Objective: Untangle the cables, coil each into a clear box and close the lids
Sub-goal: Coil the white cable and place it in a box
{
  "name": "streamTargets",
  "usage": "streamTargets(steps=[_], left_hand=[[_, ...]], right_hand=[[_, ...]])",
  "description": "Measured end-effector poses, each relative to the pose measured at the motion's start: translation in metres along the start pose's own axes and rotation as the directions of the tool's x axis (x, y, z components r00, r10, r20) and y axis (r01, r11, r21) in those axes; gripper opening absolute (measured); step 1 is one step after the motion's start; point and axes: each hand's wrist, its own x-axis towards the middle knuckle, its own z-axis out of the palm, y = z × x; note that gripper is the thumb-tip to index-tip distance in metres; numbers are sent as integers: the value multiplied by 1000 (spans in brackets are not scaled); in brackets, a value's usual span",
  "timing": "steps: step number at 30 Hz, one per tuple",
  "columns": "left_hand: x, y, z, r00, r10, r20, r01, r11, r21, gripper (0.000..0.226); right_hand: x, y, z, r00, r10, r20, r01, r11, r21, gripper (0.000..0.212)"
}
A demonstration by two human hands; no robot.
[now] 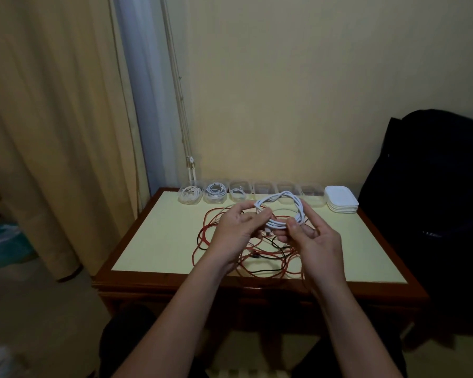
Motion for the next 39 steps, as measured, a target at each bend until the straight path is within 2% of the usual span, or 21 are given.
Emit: streamTargets(steps=[3,6,11,16,20,22,24,26,27,28,30,31,32,36,39], left_hand=[[16,5,-5,993,-44,112,51,997,-60,40],[38,1,-16,987,-34,158,32,999,20,29],[80,-32,-40,996,-62,66,53,991,123,33],[117,-69,-54,980,-189,-67,193,980,51,28],[146,-88,-66,934,-358,3,356,929,-95,27],[162,-98,-78,916,-400,35,402,910,-100,30],[180,-114,-92,921,-390,16,390,921,-6,32],[199,-132,-107,952,-292,-87,305,928,214,34],[208,-143,-117,970,-183,-160,231,898,374,36],[218,-155,-129,977,-27,-212,146,810,568,39],[239,-180,-156,961,246,-128,12,424,905,54],[248,-190,-170,956,286,-61,-13,252,968,62],[258,-201,-182,960,278,-32,-10,150,989,67],[282,-227,-209,997,74,-30,31,-8,999,80],[292,-232,-212,999,39,-24,21,57,998,76]], right_hand=[[24,5,0,999,-1,35,5,993,-114,51],[50,17,1,999,34,37,-26,978,-207,49],[90,50,4,994,80,73,-52,945,-324,44],[131,83,13,977,177,122,-117,915,-385,44],[172,117,17,955,276,110,-214,896,-390,42],[192,133,20,948,294,119,-222,884,-411,37],[209,144,25,948,301,105,-224,862,-455,27],[228,154,28,943,320,90,-240,843,-481,21],[240,161,28,941,329,82,-247,831,-499,21],[252,168,29,938,337,74,-253,817,-518,21],[278,184,30,937,343,65,-257,802,-540,19],[291,191,31,939,337,64,-250,800,-546,19],[305,197,33,942,329,63,-243,800,-548,19],[363,223,47,966,256,46,-184,798,-574,22],[405,243,59,986,145,85,-47,723,-689,28]])
